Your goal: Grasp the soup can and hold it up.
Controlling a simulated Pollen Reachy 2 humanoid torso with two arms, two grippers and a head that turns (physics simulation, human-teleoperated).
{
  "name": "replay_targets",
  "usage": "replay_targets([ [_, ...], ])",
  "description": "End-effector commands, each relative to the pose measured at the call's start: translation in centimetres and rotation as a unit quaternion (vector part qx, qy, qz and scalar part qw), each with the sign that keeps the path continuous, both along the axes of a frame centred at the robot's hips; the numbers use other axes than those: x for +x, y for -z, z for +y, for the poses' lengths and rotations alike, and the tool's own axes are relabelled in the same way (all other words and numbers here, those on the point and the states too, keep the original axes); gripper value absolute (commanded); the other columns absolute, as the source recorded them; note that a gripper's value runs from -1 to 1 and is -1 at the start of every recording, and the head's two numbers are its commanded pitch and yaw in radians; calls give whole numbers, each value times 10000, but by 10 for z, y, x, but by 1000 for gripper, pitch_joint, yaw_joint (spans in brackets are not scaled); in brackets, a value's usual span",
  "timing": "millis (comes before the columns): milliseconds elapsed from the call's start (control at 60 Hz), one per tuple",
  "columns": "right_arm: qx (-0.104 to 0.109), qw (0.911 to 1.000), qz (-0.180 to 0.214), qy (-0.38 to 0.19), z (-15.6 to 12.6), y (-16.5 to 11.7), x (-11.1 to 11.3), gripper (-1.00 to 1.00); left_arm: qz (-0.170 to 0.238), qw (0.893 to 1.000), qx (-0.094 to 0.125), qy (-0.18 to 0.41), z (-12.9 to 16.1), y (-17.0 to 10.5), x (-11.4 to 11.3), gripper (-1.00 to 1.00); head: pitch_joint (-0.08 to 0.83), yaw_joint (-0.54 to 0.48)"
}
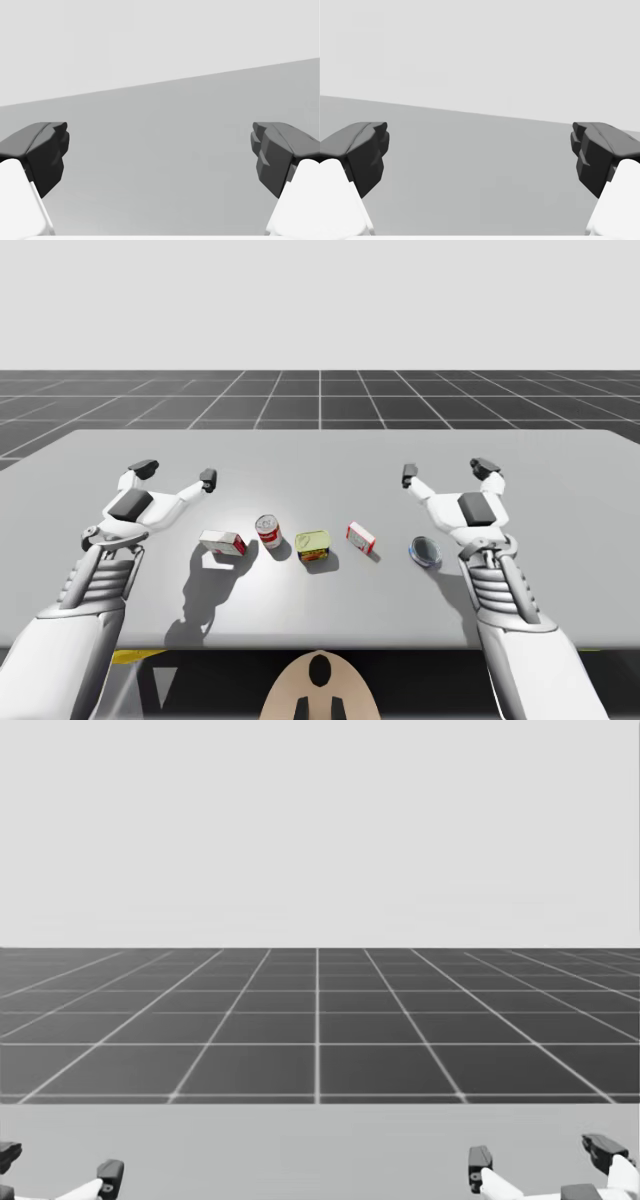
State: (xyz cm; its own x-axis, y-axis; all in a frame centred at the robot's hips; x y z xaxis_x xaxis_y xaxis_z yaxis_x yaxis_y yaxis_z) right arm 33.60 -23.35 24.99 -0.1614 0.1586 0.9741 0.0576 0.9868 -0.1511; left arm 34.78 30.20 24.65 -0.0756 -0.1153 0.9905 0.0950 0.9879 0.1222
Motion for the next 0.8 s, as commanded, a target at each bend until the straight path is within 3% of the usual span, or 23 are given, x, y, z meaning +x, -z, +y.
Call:
replay_targets([
  [17, 197, 9996, -93, 194, 1, 2, -2, -1000, -7, 10000, 34, 1, 0, 1, 0, -1000, 0, -6],
  [67, 48, 9999, -113, 121, 0, 0, -4, -1000, -7, 10000, 39, -2, 0, 1, 0, -1000, 3, -4],
  [100, 128, 9999, -15, -29, 0, -2, -4, -1000, -7, 10000, 38, -2, 0, 1, 0, -1000, 11, -2],
  [250, 63, 10000, -7, 41, -1, -2, -3, -1000, 4, 10000, 41, 13, 0, 1, 0, -1000, 70, 9],
  [800, -51, 10000, -15, 79, -1, -1, -2, -1000, 42, 9999, 122, 32, -2, 4, 1, -1000, 449, 34],
])
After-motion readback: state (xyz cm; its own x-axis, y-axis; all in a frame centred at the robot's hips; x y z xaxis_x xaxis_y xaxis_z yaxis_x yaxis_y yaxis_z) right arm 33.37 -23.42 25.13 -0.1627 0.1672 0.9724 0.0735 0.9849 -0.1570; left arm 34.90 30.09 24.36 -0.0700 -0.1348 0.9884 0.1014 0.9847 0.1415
